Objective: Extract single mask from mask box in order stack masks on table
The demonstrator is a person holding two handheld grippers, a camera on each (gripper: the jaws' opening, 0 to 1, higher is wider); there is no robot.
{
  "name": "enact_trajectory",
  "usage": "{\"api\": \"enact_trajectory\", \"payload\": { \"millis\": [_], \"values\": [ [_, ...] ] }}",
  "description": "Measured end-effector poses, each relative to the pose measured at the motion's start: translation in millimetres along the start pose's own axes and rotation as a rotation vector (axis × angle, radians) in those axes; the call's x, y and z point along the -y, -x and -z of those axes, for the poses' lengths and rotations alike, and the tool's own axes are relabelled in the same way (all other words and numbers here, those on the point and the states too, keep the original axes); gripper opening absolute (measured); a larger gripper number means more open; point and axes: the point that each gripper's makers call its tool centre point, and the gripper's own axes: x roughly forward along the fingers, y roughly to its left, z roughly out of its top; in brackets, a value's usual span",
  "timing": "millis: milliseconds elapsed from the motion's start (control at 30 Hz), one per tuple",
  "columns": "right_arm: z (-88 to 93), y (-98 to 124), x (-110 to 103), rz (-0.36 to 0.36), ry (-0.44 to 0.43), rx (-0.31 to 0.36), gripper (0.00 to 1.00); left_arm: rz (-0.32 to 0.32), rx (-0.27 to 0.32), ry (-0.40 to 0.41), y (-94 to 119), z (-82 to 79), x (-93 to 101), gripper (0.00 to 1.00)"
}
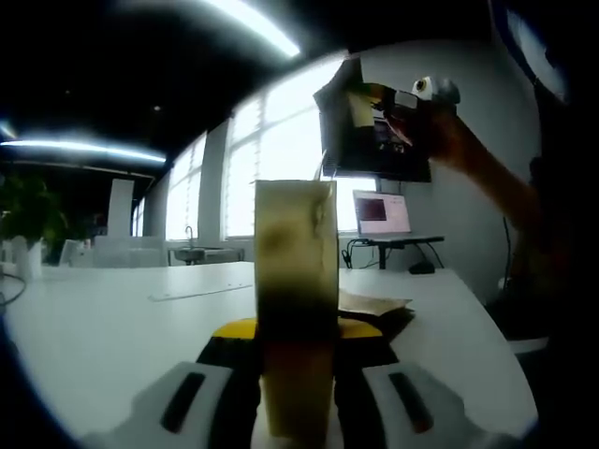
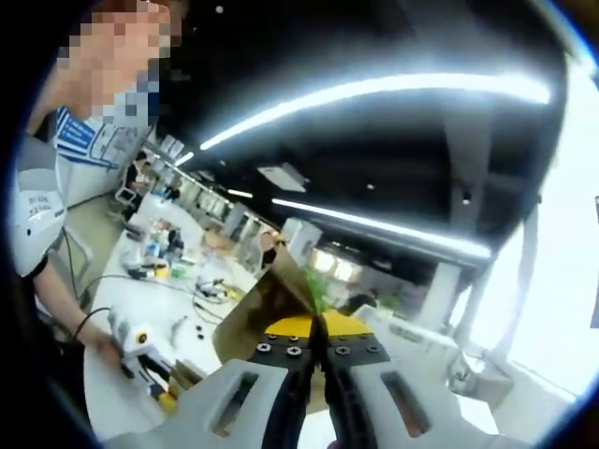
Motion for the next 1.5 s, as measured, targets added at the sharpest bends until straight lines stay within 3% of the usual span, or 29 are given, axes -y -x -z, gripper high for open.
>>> {"api": "enact_trajectory", "payload": {
  "millis": [300,700,1133,1333,1500],
  "values": [
    [17.5,5,9,0.03,0.025,-0.057,0.0,0.0,0.0,0.001,0,0.2,-1.4,0.31],
    [48.0,9,13,0.057,-0.056,-0.1,0.0,0.0,0.0,0.001,0,0.8,-2.6,0.31],
    [94.0,14,23,0.123,-0.067,-0.196,0.0,0.002,0.0,0.002,0,2.1,-4.7,0.31],
    [107.6,20,33,0.179,-0.042,-0.246,0.0,0.001,0.0,0.002,0,2.0,-4.5,0.31],
    [124.2,27,37,0.201,0.023,-0.325,0.0,0.002,-0.001,0.002,0,1.7,-3.4,0.31]
  ]
}}
